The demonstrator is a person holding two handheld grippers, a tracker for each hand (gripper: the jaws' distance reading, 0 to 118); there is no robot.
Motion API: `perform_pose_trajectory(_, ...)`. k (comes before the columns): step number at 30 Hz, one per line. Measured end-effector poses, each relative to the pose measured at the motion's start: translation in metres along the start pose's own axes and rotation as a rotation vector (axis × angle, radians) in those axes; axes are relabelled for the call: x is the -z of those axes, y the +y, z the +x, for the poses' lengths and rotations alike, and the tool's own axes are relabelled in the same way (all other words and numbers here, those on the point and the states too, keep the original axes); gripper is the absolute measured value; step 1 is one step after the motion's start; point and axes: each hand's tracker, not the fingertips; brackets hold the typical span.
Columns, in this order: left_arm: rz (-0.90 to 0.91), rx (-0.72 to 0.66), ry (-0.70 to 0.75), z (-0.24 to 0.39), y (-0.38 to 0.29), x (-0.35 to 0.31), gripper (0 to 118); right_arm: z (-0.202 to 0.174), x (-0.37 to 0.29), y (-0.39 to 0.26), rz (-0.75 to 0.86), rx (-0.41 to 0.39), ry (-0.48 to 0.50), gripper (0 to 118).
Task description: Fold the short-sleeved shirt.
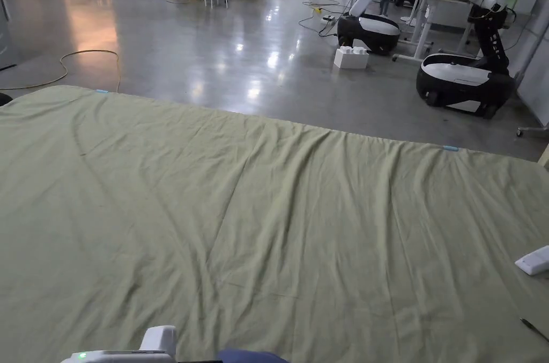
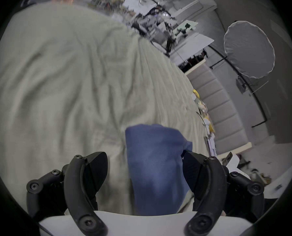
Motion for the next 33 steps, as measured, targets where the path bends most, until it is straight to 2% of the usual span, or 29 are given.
perform_pose_trajectory(4, -0.085, -0.132, -0.15, -0.019, 0.006, 0.022, 92, 0.001, 0.0, 0.001, -0.001, -0.008, 0.004, 0)
perform_pose_trajectory(6, -0.104, -0.122, -0.202, -0.02, 0.012, 0.026, 90, 0.0, 0.0, 0.0, 0.001, -0.006, 0.003, 0)
perform_pose_trajectory(8, -0.105, -0.143, -0.196, -0.023, 0.014, 0.031, 86, 0.0, -0.001, 0.0, 0.003, -0.009, 0.001, 0)
perform_pose_trajectory(11, -0.12, -0.14, -0.191, -0.017, 0.013, 0.035, 71, -0.001, -0.001, 0.0, 0.006, -0.014, 0.0, 0)
perform_pose_trajectory(15, -0.127, -0.149, -0.183, -0.027, 0.01, 0.035, 42, 0.0, -0.002, -0.002, 0.012, -0.012, 0.003, 0)
perform_pose_trajectory(17, -0.13, -0.174, -0.202, -0.031, 0.006, 0.034, 36, -0.001, -0.003, -0.003, 0.017, -0.026, 0.005, 0)
perform_pose_trajectory(20, -0.093, -0.151, -0.214, -0.025, -0.001, 0.027, 34, -0.003, -0.003, -0.005, 0.028, -0.058, 0.002, 0)
perform_pose_trajectory(26, -0.045, -0.205, -0.279, -0.036, -0.006, 0.016, 31, -0.006, -0.01, 0.003, 0.043, -0.103, 0.001, 0)
perform_pose_trajectory(33, 0.009, -0.176, -0.315, -0.034, 0.003, -0.044, 31, 0.006, -0.036, 0.056, 0.177, -0.132, -0.056, 0)
